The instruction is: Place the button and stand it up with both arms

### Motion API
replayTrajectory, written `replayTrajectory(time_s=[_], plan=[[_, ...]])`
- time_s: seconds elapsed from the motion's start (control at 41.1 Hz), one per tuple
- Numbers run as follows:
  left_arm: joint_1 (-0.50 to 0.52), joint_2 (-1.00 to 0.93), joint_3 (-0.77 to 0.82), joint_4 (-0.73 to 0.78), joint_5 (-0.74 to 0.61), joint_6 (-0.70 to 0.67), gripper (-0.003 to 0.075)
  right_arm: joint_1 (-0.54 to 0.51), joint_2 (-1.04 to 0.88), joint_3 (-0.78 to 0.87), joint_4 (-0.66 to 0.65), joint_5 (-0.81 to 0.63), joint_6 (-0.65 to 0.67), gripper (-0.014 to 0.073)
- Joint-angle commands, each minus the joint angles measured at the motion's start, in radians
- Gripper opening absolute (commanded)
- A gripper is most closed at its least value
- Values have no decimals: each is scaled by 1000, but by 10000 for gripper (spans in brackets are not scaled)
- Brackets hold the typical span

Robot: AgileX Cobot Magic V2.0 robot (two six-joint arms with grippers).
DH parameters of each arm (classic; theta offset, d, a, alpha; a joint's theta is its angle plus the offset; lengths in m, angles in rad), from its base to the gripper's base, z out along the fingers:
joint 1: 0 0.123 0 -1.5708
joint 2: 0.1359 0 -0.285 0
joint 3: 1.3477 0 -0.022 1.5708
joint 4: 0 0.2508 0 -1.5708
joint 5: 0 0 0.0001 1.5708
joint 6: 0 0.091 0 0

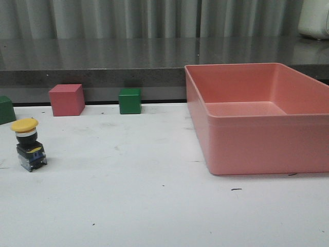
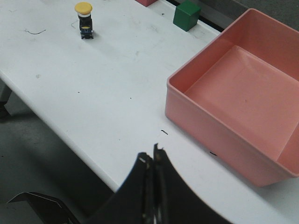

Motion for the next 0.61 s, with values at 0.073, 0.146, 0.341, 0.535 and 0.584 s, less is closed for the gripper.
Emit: replayTrajectory(time_s=[0.073,0.146,0.341,0.535,0.584], plan=[[-6,-23,14,-1,-87,-12,-20,-7,7,-23,-8,-70,-8,-68],[-6,-23,14,-1,-87,-12,-20,-7,7,-23,-8,-70,-8,-68],[-6,-23,14,-1,-87,-12,-20,-7,6,-18,-8,-74,-8,-68],[-6,-23,14,-1,-87,-12,-20,-159,-32,94,0,-136,-8,-68],[-6,-21,14,-1,-87,-12,-20,-215,-55,145,1,-198,-8,-68]])
